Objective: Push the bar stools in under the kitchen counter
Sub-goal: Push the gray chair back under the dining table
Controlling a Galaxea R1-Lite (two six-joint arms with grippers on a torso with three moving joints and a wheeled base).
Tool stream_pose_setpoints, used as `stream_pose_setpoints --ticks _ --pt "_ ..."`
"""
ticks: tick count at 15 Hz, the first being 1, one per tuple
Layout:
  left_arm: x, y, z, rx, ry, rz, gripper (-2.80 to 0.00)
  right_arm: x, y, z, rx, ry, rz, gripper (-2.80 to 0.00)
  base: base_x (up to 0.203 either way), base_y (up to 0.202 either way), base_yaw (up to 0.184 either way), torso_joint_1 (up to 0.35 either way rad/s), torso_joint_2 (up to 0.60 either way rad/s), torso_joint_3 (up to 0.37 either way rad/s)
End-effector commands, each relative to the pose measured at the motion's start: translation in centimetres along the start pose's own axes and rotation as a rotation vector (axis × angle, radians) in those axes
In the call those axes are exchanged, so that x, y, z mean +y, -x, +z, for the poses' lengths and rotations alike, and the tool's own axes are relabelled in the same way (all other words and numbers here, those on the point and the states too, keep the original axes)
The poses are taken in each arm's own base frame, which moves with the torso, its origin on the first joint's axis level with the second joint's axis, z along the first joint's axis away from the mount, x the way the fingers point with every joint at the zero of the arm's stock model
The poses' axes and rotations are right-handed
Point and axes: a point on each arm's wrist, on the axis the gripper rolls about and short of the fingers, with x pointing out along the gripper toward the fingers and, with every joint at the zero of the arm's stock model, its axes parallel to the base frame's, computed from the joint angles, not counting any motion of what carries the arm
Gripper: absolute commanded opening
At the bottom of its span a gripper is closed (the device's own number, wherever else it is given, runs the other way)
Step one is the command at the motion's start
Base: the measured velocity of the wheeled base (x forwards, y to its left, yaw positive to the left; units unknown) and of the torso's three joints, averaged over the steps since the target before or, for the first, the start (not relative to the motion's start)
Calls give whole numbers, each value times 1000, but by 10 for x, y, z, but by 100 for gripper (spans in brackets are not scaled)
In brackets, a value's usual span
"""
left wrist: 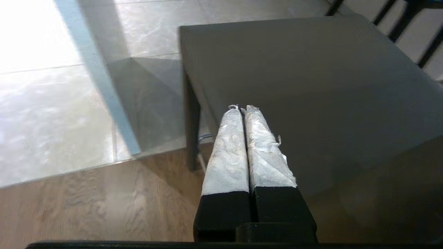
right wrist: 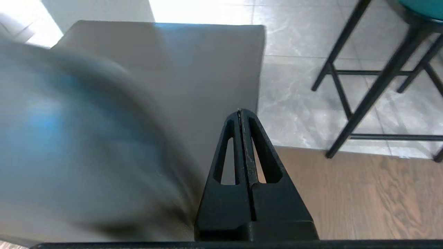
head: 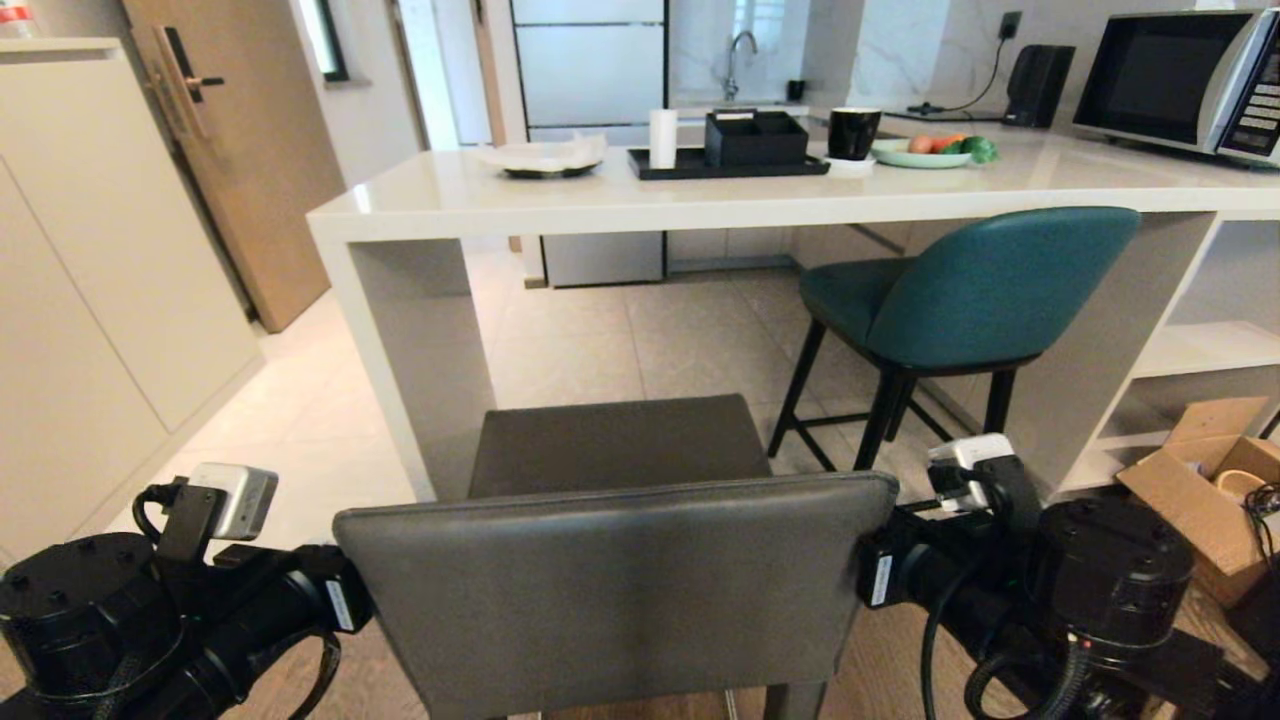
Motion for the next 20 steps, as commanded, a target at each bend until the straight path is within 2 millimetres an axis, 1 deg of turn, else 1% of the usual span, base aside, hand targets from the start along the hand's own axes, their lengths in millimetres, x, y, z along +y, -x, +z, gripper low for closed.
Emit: stream_pose_setpoints --ticks 1,3,5,6,8,10,11,14,16,18,20 --pt "-2 -5 -2 11 -3 -7 -280 7 -15 -10 24 11 2 -280 0 0 0 0 0 0" --pt "-3 -8 -3 15 -1 -10 -280 12 -31 -14 22 17 -3 -280 0 0 0 0 0 0" --pt "-7 -18 -4 18 12 -26 -280 14 -44 -15 13 42 -10 -280 0 0 0 0 0 0" --pt "-8 -24 -5 21 19 -25 -280 16 -49 -12 -3 47 -12 -280 0 0 0 0 0 0" --pt "-4 -37 -3 2 25 12 -280 16 -49 -9 -12 47 -14 -280 0 0 0 0 0 0" --pt "-1 -56 -4 -12 27 122 -280 14 -45 -9 -10 44 -29 -280 0 0 0 0 0 0" --pt "0 -62 -7 -9 26 161 -280 14 -45 -9 -12 42 -31 -280 0 0 0 0 0 0" --pt "-8 -64 -7 -11 18 136 -280 12 -48 -9 -14 40 -37 -280 0 0 0 0 0 0" --pt "-9 -64 -8 -9 17 133 -280 10 -49 -9 -12 40 -44 -280 0 0 0 0 0 0" --pt "-9 -62 -7 -12 17 132 -280 2 -54 -11 -6 35 -71 -280 0 0 0 0 0 0" --pt "-9 -62 -5 -20 17 132 -280 -5 -62 -7 -25 26 -97 -280 0 0 0 0 0 0"
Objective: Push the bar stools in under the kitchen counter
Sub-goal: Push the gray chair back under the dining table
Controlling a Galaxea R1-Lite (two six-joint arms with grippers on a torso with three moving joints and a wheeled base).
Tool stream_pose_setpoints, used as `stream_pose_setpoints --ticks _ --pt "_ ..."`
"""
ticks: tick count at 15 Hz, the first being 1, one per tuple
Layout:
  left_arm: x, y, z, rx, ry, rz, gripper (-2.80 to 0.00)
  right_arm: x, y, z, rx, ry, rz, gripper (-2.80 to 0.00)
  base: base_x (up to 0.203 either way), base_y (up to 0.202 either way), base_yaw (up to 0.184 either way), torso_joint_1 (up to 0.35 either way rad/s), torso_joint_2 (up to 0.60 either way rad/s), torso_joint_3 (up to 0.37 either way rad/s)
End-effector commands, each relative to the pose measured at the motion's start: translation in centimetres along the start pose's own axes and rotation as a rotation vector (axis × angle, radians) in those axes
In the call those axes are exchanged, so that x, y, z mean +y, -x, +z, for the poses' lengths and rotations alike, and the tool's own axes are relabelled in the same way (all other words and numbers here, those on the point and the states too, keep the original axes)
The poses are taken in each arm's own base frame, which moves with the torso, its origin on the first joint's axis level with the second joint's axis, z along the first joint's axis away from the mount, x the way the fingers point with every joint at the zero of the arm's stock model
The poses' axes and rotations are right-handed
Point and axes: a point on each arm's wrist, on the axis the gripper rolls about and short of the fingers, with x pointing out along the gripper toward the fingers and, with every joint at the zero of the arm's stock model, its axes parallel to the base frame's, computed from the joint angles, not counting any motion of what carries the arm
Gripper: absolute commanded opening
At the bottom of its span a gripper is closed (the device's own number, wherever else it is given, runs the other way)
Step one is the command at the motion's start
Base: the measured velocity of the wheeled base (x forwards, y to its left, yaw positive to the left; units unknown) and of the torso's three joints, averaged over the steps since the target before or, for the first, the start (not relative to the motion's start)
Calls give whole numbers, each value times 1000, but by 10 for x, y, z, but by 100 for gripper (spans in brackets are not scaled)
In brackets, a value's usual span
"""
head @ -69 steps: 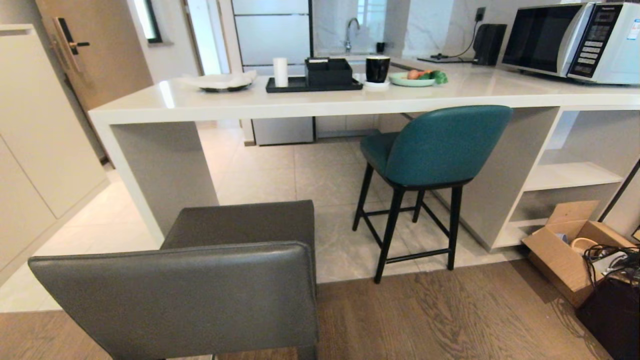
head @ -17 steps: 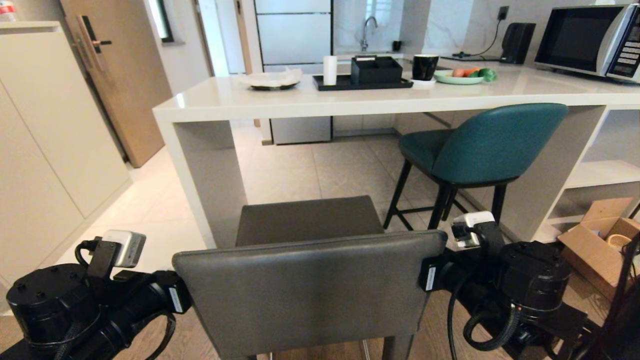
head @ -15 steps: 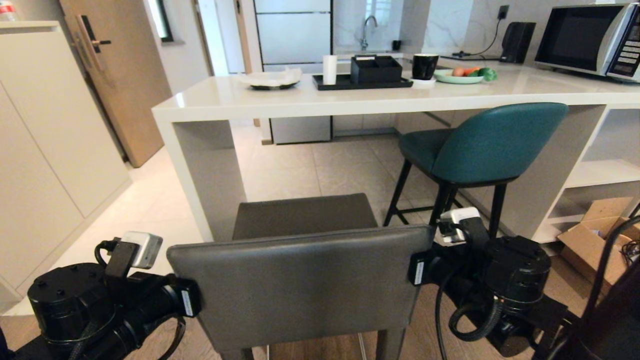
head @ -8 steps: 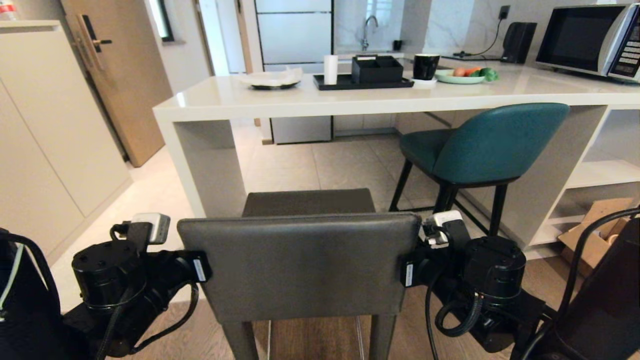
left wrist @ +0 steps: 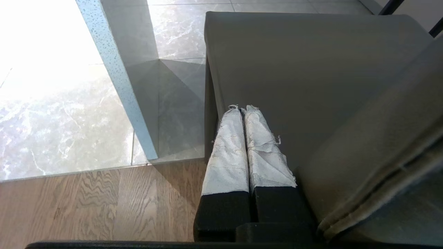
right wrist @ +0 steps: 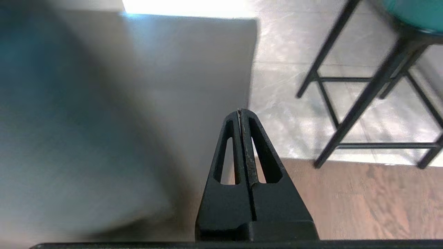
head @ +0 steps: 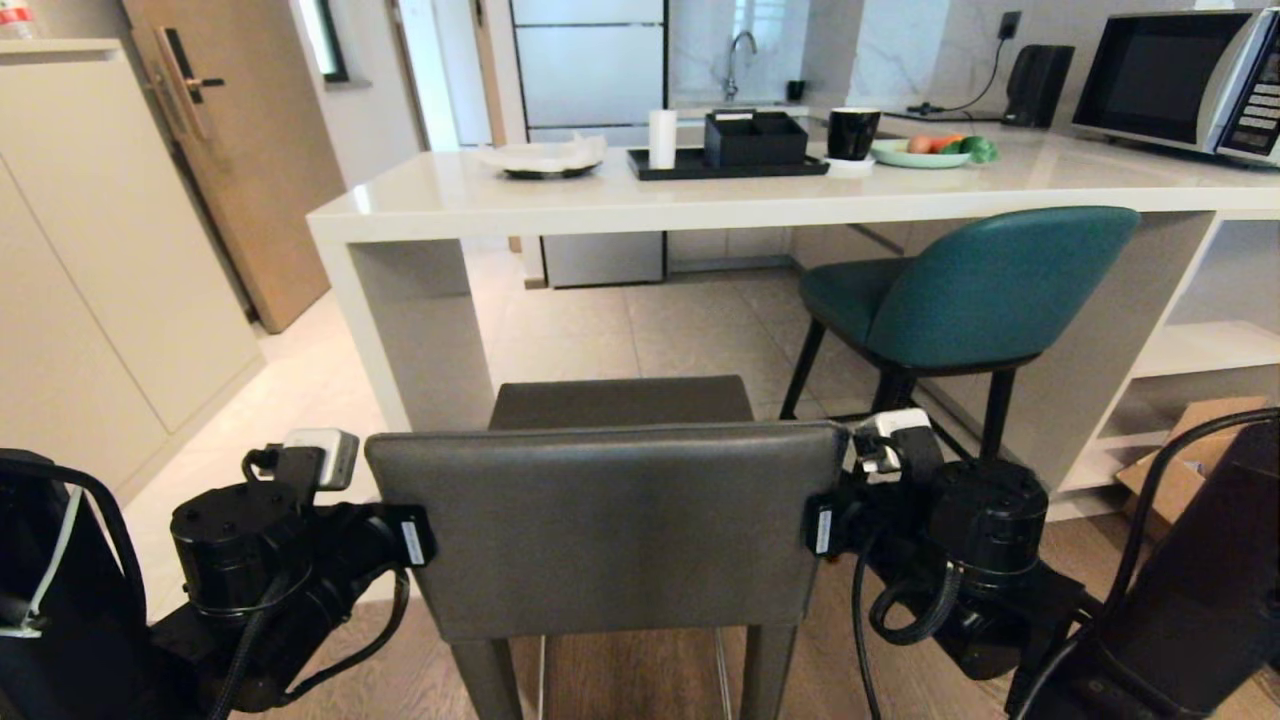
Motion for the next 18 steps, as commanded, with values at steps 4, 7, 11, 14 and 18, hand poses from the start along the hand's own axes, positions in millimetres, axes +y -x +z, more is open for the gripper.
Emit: stream_pose_setpoints --ticks 4,7,11,14,18 --pt "0 1 2 -12 6 0 -280 -3 -8 -1 -9 -1 -19 -280 27 0 -1 -2 0 1" --pt "0 1 1 -9 5 -1 -280 -3 -9 -3 -4 1 -19 -280 183 0 2 7 -1 0" --pt "-2 2 2 -13 5 -5 -280 -3 -9 -3 -2 1 -19 -280 182 0 4 5 -2 4" --pt "1 8 5 -21 12 2 -280 -4 -5 -2 -4 0 -19 -280 69 0 6 7 -1 -2" --pt "4 19 6 -20 12 -1 -280 -8 5 -6 -10 -2 -20 -280 0 0 0 0 0 0"
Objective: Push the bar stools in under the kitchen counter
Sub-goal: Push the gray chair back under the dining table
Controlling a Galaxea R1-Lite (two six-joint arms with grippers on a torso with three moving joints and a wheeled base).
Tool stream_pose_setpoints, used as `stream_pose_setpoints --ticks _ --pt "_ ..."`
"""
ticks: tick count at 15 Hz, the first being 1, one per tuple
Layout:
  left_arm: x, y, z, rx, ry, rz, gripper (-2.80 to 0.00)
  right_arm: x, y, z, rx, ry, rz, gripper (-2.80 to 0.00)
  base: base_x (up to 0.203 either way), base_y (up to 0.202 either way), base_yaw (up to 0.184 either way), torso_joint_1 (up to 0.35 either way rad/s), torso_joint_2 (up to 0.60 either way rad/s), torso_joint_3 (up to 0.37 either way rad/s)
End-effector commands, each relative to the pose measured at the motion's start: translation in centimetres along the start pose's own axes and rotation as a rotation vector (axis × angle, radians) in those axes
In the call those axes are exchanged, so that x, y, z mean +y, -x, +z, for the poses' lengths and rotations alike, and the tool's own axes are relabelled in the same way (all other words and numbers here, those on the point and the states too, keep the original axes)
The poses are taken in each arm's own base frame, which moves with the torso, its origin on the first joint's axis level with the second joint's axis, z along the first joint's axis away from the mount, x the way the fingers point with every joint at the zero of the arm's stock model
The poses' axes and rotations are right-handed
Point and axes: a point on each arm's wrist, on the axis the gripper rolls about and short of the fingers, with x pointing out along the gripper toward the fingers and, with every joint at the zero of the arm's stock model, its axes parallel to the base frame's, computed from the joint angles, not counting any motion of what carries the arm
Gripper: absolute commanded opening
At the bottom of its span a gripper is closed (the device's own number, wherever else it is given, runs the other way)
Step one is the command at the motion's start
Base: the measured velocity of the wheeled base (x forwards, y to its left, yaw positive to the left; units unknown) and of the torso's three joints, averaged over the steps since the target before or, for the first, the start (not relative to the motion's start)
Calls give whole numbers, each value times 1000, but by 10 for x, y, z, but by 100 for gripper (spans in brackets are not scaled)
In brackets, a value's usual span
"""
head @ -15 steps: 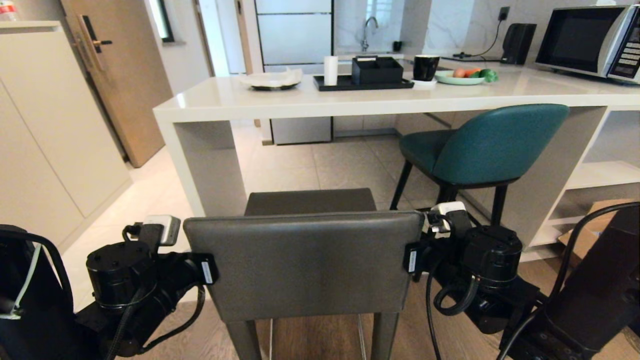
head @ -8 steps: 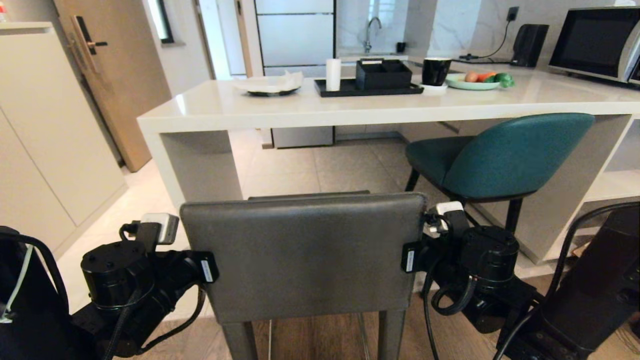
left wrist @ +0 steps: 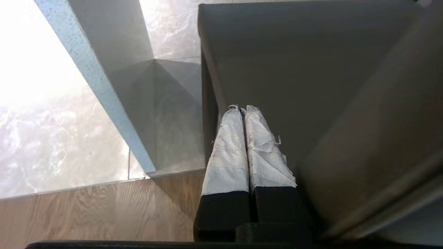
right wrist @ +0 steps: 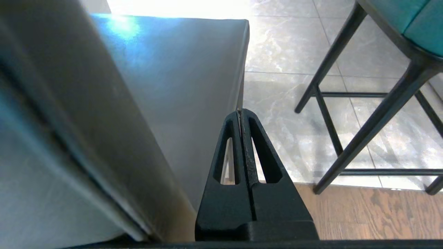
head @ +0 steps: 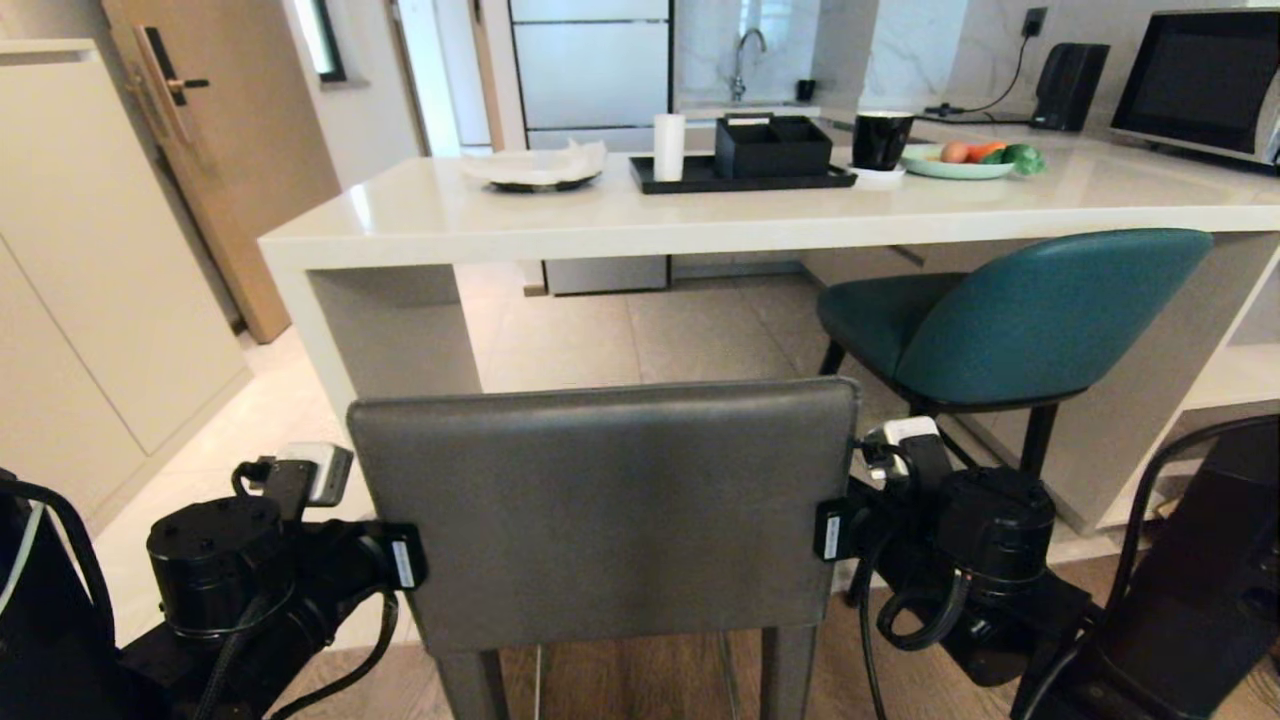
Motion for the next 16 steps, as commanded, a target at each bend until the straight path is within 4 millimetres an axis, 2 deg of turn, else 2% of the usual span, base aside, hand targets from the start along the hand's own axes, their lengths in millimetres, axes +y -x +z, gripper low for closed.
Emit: stream_pose_setpoints --ticks 1,5,11,16 --pt "-2 5 6 -34 5 -9 -280 -1 3 1 -9 -6 -1 -280 0 0 0 0 0 0" --pt "-3 4 8 -47 10 -9 -280 0 2 1 -10 -7 -1 -280 -17 0 1 -1 2 1" --pt "-3 0 10 -56 5 -11 -280 -2 -1 -1 -3 -4 -9 -280 -184 0 -2 -2 2 4" --pt "-2 0 9 -51 6 -7 -280 -4 -4 -3 0 -7 -20 -280 0 0 0 0 0 0"
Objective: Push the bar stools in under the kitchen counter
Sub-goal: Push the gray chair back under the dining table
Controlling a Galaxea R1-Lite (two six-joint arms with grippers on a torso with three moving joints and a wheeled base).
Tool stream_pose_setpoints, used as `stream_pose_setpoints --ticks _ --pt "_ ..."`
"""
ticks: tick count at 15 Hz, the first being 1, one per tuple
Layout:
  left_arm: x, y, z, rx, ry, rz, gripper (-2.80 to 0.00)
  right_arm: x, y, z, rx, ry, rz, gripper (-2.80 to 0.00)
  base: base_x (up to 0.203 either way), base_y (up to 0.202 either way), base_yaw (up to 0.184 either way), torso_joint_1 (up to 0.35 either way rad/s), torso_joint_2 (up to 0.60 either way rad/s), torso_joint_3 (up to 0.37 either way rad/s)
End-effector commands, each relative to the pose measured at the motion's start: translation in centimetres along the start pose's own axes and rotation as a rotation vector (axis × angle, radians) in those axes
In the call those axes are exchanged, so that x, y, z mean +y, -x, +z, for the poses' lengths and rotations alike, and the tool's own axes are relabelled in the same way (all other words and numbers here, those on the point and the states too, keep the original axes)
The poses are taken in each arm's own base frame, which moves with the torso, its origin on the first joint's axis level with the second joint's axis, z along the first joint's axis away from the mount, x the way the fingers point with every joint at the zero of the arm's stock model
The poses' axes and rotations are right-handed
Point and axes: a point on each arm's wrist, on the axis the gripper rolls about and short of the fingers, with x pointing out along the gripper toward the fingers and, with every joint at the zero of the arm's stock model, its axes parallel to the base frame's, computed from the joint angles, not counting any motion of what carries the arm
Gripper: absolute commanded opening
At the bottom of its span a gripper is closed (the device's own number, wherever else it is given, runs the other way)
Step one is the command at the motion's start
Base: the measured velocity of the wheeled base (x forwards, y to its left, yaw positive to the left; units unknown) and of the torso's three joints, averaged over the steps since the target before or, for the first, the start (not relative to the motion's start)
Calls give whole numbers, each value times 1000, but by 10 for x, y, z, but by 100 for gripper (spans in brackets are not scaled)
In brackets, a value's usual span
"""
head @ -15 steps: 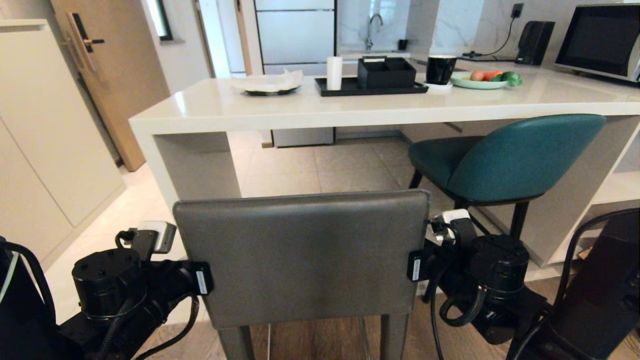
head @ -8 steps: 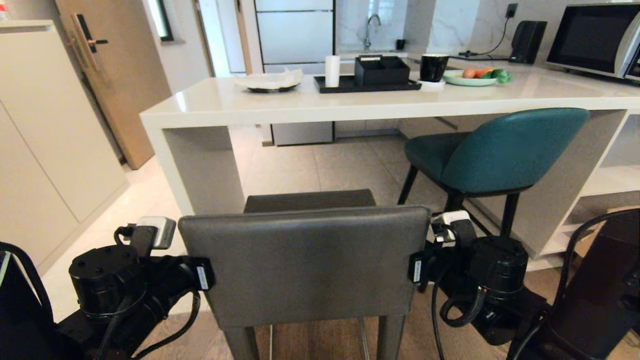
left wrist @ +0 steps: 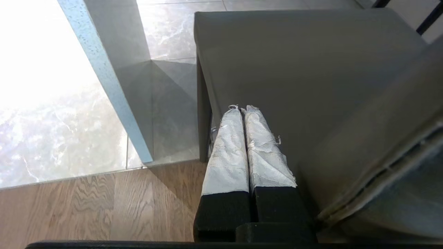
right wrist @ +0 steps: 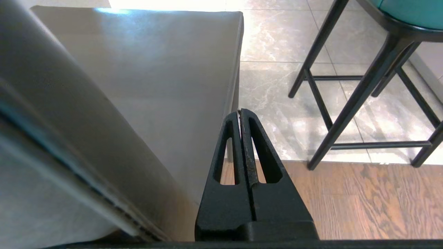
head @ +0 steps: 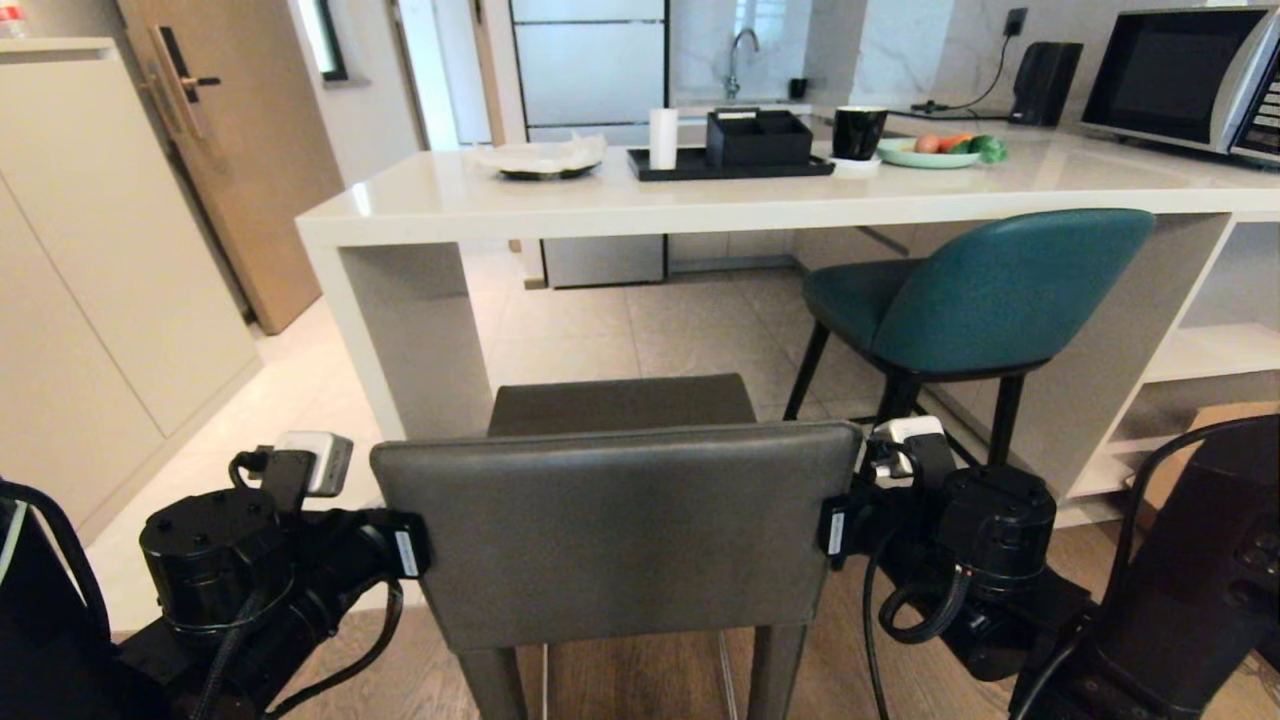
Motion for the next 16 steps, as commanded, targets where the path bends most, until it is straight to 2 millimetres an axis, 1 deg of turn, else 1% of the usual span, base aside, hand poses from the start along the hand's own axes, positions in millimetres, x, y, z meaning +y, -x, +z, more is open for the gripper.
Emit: stream_pose_setpoints --ticks 1,3,5,8,9,11,13,14,16 --pt "1 0 1 -7 4 5 -280 0 0 -1 0 0 -3 -280 0 0 0 0 0 0" --pt "7 -3 -3 8 2 30 -280 0 -1 -5 14 6 -1 -280 0 0 0 0 0 0" --pt "6 -7 -6 19 -2 29 -280 2 -8 -5 4 4 -5 -280 0 0 0 0 0 0" --pt "-11 -2 -9 30 -20 -42 -280 11 -33 -5 -12 23 -3 -280 0 0 0 0 0 0" --pt "-18 0 -10 36 -25 -71 -280 15 -39 -7 -16 29 2 -280 0 0 0 0 0 0" --pt "-28 3 -12 40 -33 -112 -280 20 -45 -10 -8 42 9 -280 0 0 0 0 0 0" --pt "-32 4 -13 43 -33 -126 -280 20 -43 -10 -6 44 10 -280 0 0 0 0 0 0" --pt "-29 3 -14 47 -29 -106 -280 18 -38 -12 5 48 9 -280 0 0 0 0 0 0" --pt "-9 0 -12 48 -15 -36 -280 9 -24 -11 10 45 1 -280 0 0 0 0 0 0"
